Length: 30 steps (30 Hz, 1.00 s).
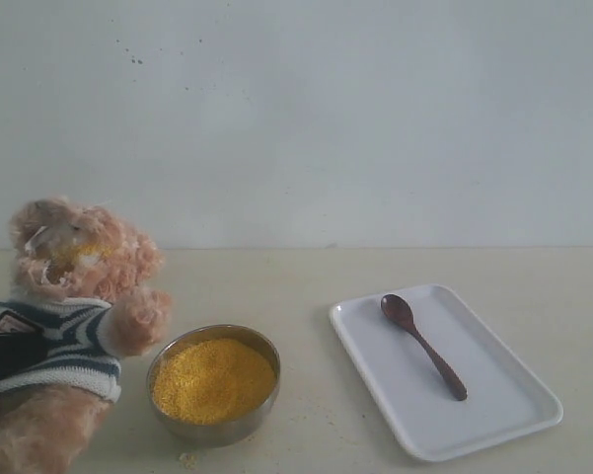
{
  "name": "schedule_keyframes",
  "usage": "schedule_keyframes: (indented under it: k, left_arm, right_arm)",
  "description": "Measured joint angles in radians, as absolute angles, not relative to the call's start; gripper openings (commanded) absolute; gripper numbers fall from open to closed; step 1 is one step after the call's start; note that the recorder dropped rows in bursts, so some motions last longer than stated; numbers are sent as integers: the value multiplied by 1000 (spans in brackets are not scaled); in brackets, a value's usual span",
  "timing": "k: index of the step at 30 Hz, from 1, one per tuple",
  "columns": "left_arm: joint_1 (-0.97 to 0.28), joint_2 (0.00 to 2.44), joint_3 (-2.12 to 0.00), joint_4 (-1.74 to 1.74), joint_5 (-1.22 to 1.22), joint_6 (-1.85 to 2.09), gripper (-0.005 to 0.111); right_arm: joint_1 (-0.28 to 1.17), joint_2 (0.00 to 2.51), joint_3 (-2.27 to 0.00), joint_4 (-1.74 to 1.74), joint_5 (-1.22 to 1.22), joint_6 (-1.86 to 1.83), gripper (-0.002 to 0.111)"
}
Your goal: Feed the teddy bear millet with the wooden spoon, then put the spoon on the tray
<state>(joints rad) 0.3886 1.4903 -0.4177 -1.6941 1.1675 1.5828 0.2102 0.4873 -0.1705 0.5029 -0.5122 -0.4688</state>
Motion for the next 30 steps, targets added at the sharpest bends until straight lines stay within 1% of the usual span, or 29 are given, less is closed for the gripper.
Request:
schedule_keyframes:
  k: [3, 5, 8, 11, 19, 26, 30]
  left_arm:
    - [389, 1490, -418, -1688, 1167, 1576, 4]
    - [389, 1490, -418, -1680, 1167, 1576, 4]
    - [389, 1490, -418, -1678, 1167, 1574, 4]
    - [389, 1490, -418, -1680, 1167, 1574, 4]
    - [389, 1490, -418, -1686, 1167, 1574, 4]
    - [389, 1490, -418, -1676, 1167, 1574, 4]
    - [389, 1490, -418, -1672, 1167, 1574, 4]
  right_arm:
    - [208, 395, -168, 505, -498, -469, 0]
    - [177, 319, -168, 505, -488, -469, 0]
    - [63, 169, -168, 505, -475, -469, 0]
    - [13, 76, -168, 495, -410, -469, 0]
    - [10, 44, -168, 488, -262, -469, 0]
    - [10, 42, -168, 488, -11, -469, 0]
    - [10, 42, -168, 493, 56, -469, 0]
